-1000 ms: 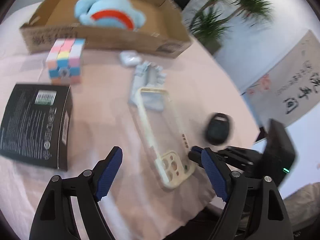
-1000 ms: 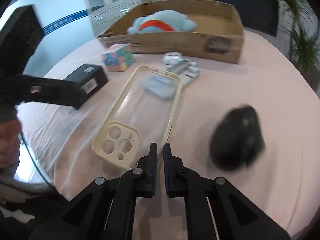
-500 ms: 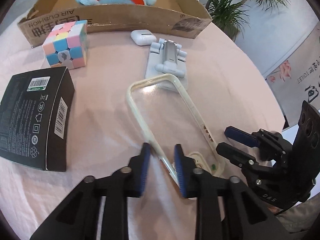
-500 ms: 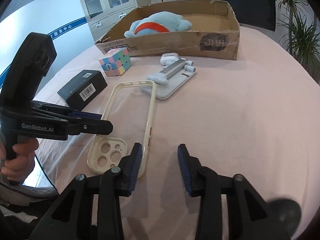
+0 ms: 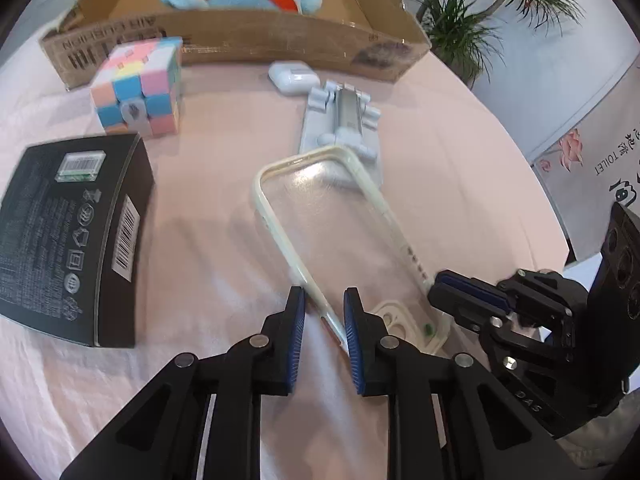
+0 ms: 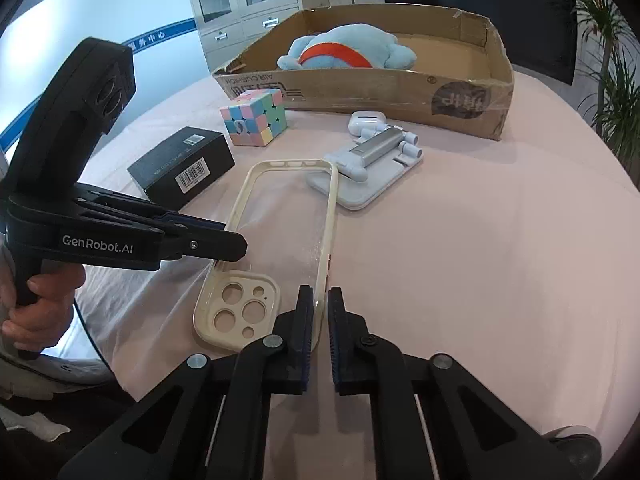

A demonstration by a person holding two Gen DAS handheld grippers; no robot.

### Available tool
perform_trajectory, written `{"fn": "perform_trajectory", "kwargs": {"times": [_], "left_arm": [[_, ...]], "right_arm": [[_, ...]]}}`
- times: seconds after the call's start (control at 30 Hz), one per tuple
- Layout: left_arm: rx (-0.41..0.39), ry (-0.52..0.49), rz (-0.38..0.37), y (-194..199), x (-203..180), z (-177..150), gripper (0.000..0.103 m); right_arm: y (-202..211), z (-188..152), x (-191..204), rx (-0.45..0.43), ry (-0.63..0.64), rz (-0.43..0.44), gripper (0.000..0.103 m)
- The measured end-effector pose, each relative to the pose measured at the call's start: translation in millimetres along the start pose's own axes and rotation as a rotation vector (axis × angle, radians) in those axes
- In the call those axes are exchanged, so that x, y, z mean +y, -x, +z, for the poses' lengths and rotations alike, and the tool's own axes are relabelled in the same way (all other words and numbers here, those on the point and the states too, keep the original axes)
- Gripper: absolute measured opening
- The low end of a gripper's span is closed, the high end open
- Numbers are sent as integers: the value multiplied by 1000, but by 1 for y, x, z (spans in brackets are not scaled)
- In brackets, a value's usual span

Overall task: Organize objects
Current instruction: 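Lift the phone case with the right gripper and carry it into the box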

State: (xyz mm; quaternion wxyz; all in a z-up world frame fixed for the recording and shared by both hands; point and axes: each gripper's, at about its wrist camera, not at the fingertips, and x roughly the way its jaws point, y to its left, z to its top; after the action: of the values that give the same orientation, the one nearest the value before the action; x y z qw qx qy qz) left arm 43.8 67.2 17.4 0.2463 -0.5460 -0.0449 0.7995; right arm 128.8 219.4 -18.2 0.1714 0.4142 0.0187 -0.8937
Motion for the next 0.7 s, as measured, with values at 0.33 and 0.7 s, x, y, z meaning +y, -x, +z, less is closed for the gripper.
{"fn": "perform_trajectory", "kwargs": {"times": [0.33,0.7], "left_arm": [[-31,-16,12,1,0,-2,17],[-172,-93,-7,45,-16,7,17]], "right_arm": [[-14,9,3,36,-43,-56,3],[16,23,6,-61,-70,-68,3]]}}
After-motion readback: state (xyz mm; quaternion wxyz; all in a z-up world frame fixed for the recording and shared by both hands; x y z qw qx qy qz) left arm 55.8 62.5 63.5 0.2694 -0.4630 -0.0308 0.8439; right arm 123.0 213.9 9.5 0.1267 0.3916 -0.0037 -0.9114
